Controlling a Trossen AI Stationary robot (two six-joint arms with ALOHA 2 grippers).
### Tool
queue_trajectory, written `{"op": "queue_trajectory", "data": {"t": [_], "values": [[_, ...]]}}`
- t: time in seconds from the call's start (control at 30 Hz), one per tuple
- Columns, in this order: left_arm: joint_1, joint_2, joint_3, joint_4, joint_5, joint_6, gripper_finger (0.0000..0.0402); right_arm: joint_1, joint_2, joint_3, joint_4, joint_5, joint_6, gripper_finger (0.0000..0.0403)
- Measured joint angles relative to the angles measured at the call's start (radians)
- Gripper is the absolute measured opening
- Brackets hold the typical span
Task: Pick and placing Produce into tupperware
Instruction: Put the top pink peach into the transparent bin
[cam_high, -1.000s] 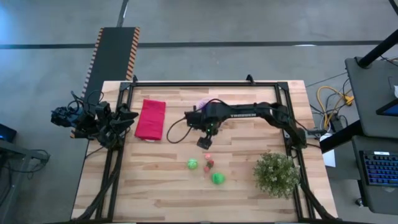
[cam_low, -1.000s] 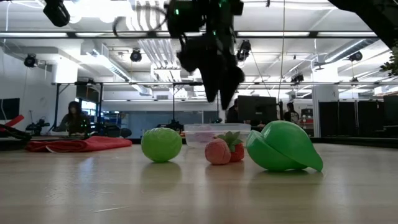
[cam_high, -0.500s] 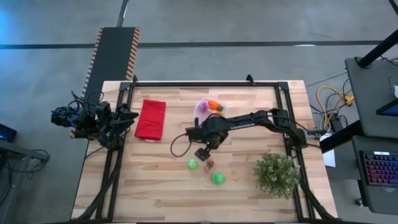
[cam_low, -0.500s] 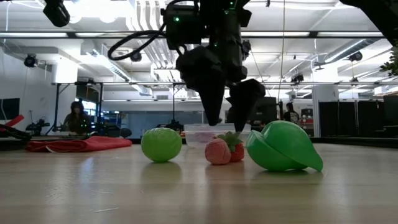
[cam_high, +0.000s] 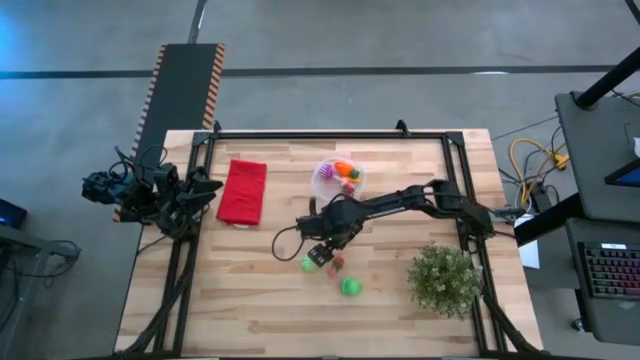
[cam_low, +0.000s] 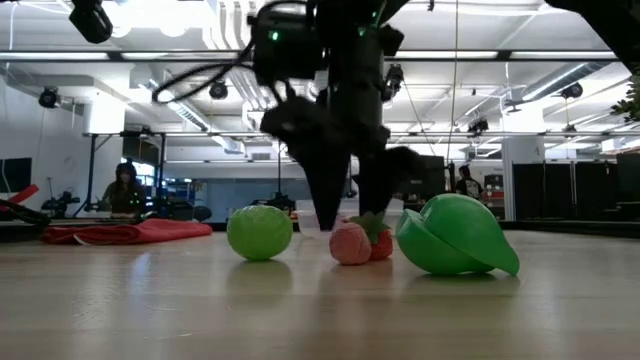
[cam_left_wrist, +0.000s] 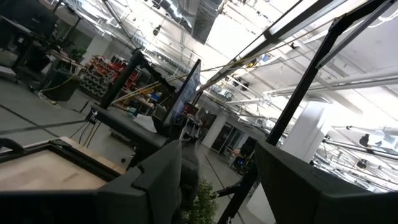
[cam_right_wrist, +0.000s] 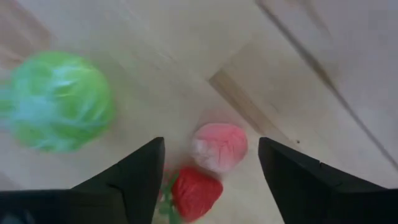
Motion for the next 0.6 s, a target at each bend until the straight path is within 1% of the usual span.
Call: {"op": "queue_trajectory", "data": {"t": [0.1, 0.37, 0.47, 0.6], "values": [[0.000, 0.000, 0.000, 0.000, 0.000, -0.023, 0.0192, 0.007, 0.025, -0.001, -0.001, -0.002, -0.003, 0.0247], [0.000, 0.000, 0.000, 0.000, 0.001, -0.026, 0.0192, 0.017, 0.037, 0.007, -0.004, 0.051, 0.005, 0.0240], [0.000, 0.000, 0.000, -0.001, 0.001, -0.026, 0.0192, 0.016, 0.037, 0.007, -0.006, 0.053, 0.003, 0.0219], [0.000, 0.000, 0.000, 0.000, 0.001, -0.026, 0.0192, 0.015, 0.037, 0.007, -0.006, 0.069, -0.004, 0.0180]]}}
